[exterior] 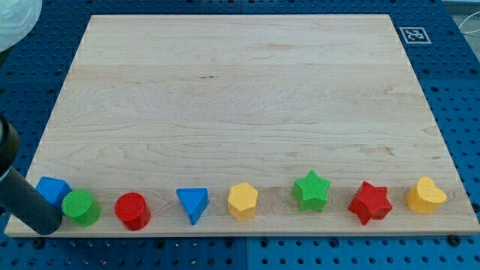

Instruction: Slide the green circle up a bit

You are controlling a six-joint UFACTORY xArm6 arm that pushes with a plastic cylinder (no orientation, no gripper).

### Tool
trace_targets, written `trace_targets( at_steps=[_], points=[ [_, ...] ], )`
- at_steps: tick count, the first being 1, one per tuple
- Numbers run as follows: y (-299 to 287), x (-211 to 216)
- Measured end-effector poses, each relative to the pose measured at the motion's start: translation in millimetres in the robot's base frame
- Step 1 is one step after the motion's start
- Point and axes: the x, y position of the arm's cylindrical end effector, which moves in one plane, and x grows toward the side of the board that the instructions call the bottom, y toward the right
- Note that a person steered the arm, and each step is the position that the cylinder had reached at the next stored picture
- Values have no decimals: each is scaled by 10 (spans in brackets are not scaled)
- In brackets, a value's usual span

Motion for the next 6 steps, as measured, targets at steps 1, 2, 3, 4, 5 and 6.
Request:
trace_targets(
  at_steps=[1,2,3,4,5,6],
  points=[
    [36,-319],
    [36,-414],
    [37,-293],
    [-1,-6],
    [15,0],
    [107,-3]
  ],
)
